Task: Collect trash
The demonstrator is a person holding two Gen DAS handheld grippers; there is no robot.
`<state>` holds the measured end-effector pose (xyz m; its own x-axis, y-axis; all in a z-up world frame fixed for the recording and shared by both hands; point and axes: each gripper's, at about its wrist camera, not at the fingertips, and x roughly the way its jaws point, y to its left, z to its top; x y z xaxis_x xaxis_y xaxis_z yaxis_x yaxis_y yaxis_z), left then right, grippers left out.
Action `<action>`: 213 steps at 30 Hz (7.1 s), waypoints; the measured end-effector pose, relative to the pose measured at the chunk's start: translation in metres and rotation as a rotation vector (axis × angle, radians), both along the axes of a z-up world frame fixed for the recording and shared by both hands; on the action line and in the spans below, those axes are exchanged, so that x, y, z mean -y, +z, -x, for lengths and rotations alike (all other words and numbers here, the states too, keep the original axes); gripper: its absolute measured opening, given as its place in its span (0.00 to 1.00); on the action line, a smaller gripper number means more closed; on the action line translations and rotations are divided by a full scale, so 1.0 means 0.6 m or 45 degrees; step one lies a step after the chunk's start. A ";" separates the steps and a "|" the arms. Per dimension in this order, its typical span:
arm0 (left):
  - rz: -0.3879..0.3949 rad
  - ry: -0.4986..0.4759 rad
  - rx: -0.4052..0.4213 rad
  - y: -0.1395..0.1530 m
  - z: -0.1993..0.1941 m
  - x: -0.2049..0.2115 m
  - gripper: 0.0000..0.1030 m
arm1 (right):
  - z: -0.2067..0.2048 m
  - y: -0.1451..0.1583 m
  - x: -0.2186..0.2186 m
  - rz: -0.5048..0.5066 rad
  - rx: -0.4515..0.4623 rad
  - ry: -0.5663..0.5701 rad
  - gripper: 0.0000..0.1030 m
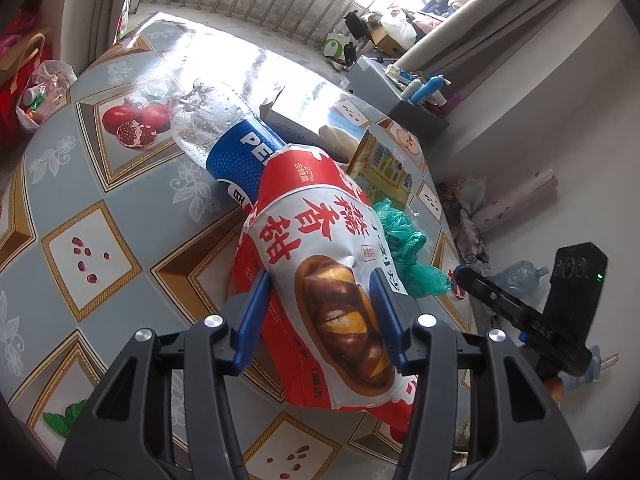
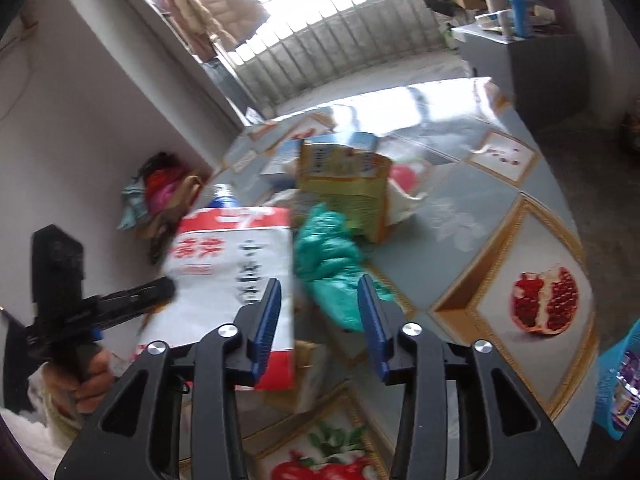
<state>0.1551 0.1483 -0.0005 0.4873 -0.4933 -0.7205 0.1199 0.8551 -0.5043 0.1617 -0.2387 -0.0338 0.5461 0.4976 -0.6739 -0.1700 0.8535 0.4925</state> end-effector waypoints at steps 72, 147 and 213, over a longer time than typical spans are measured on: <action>-0.020 -0.477 0.457 0.229 0.058 0.264 0.25 | 0.207 0.052 0.290 -0.091 0.110 -0.618 0.40; -0.265 -0.361 0.391 0.220 0.023 0.267 0.91 | 0.235 0.092 0.342 0.887 0.133 -1.094 0.94; 0.314 -0.073 -0.007 -0.084 -0.122 0.023 0.42 | -0.250 -0.045 -0.010 0.157 -0.303 0.176 0.66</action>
